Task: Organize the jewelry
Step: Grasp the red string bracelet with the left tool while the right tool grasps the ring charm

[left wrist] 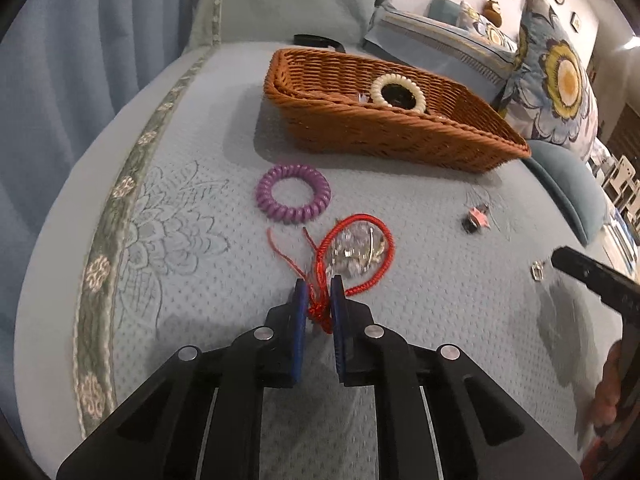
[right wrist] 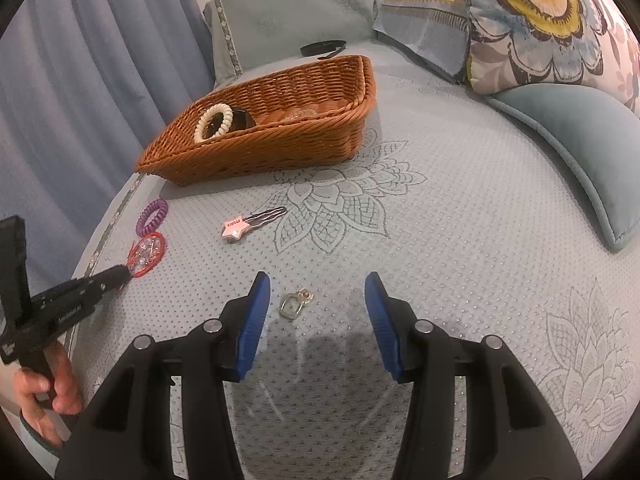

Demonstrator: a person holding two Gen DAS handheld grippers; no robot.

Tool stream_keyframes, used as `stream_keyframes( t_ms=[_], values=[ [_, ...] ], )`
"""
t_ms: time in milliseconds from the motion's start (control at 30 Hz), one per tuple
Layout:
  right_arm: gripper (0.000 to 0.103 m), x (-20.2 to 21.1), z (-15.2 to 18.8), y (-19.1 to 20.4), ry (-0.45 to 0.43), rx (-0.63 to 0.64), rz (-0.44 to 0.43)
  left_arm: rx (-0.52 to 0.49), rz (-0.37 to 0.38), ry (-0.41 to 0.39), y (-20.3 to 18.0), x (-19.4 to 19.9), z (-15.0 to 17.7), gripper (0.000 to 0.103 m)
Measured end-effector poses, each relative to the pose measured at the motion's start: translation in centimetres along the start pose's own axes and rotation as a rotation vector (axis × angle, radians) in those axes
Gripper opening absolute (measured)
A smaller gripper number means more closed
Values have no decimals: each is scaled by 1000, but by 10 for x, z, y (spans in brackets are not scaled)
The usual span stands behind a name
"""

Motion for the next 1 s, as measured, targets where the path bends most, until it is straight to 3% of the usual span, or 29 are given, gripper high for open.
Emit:
stream_keyframes(
  t_ms=[67, 133, 233, 467, 733, 867, 1000],
  values=[
    [46, 0, 0, -1, -1, -4, 2, -3, 9, 6, -2, -3, -2, 24],
    [46, 3, -2, -5, -13, -12, 6, -12, 7, 0, -4, -3, -2, 30],
    [46, 11, -8, -16, -40, -36, 10, -8, 28, -4, -3, 2, 0, 30],
    [46, 16, -14, -36, -48, -101, 15, -66, 190, 40, -24, 15, 15, 30],
    [46, 20, -7, -25, -22, -46, -35, 16, 87, -19, -6, 23, 6, 32],
    [46, 13, 0, 1, 20, 39, -68, 132, 82, -14, 10, 10, 0, 32],
    [46, -9, 15, 21, 93, 121, 8, 144, 84, -2, 9, 2, 4, 32]
  ],
)
Point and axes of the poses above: each gripper's, at about its wrist camera, not at the fingertips, and x roughly against the way its jaws point, y to its left, z to its underside, the point moved 2 cm from there along -x, roughly the way its jaws point, and after that the axes turned 7 degrees about -y, right-handed, at the moved point
